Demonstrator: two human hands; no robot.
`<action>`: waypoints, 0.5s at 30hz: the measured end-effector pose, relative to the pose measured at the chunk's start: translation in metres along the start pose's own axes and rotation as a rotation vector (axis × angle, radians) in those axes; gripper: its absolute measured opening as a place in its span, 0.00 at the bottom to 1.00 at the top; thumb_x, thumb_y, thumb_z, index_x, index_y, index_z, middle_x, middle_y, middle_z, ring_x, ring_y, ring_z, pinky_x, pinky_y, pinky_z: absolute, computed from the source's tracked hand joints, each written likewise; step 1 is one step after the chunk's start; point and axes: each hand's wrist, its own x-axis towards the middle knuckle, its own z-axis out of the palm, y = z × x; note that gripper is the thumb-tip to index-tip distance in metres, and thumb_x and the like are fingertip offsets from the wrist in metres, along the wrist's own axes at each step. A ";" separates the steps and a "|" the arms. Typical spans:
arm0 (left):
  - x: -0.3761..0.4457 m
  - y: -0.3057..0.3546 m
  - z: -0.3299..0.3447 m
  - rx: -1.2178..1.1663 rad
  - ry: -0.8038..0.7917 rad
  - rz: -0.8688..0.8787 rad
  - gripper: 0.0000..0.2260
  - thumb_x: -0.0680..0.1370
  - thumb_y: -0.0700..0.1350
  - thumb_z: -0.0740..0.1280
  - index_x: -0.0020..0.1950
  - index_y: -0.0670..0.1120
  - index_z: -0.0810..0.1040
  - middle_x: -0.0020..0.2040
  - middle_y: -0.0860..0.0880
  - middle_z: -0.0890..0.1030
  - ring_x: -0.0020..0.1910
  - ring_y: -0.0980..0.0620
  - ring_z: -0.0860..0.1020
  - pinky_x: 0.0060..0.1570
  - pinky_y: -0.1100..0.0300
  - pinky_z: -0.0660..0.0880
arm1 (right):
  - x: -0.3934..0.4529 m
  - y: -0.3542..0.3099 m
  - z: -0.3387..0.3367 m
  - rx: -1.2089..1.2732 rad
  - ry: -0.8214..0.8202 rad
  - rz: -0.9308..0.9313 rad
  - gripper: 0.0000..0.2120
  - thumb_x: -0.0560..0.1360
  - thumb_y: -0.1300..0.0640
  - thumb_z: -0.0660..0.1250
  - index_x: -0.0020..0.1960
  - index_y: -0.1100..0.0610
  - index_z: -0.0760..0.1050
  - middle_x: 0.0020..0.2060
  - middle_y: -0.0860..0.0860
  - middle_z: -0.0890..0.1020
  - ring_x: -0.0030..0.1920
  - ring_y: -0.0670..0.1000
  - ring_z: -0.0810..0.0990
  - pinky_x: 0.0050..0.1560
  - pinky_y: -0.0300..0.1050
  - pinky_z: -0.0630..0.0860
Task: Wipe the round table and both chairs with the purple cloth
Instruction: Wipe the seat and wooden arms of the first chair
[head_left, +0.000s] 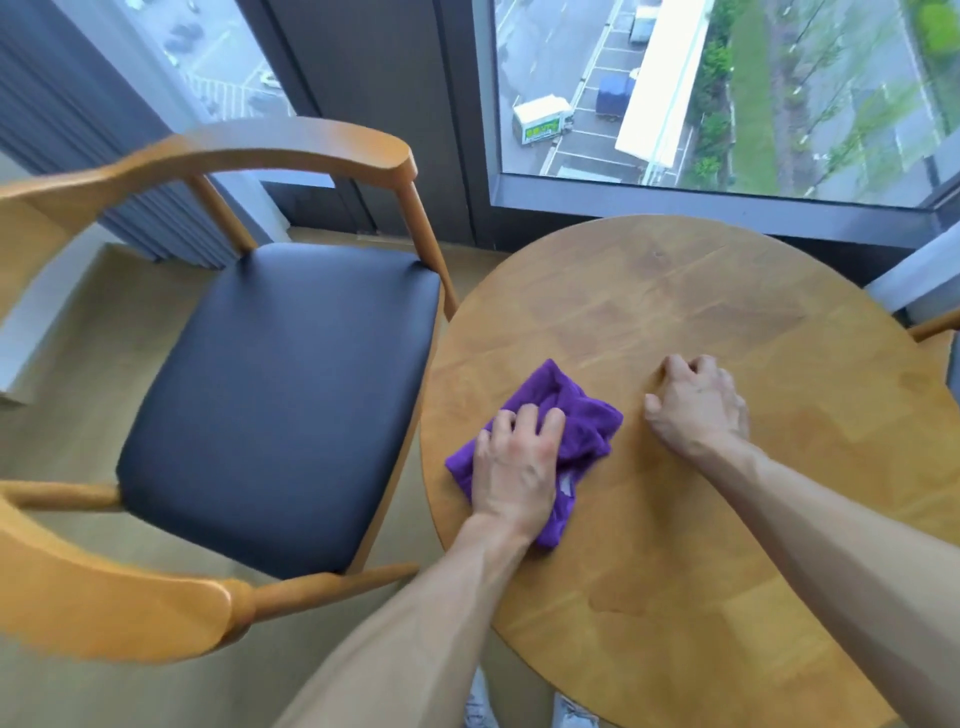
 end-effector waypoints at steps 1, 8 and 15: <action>0.004 -0.008 -0.006 -0.073 0.002 0.003 0.13 0.70 0.35 0.62 0.52 0.47 0.74 0.46 0.47 0.77 0.44 0.41 0.76 0.37 0.50 0.72 | 0.000 -0.008 -0.003 0.015 -0.001 -0.014 0.17 0.76 0.51 0.64 0.63 0.56 0.72 0.61 0.59 0.72 0.65 0.61 0.70 0.64 0.54 0.70; 0.059 -0.139 -0.075 -0.271 0.158 -0.260 0.08 0.72 0.38 0.64 0.50 0.44 0.72 0.48 0.45 0.76 0.50 0.40 0.72 0.41 0.48 0.70 | -0.005 -0.125 -0.010 0.167 0.135 -0.391 0.12 0.74 0.57 0.66 0.56 0.55 0.80 0.54 0.55 0.79 0.56 0.58 0.77 0.55 0.49 0.74; 0.110 -0.352 -0.104 -0.200 0.238 -0.367 0.07 0.75 0.39 0.66 0.50 0.45 0.70 0.49 0.45 0.76 0.53 0.40 0.73 0.41 0.50 0.67 | 0.004 -0.307 0.037 0.260 0.073 -0.421 0.12 0.76 0.59 0.63 0.58 0.56 0.78 0.54 0.53 0.78 0.55 0.57 0.78 0.51 0.47 0.70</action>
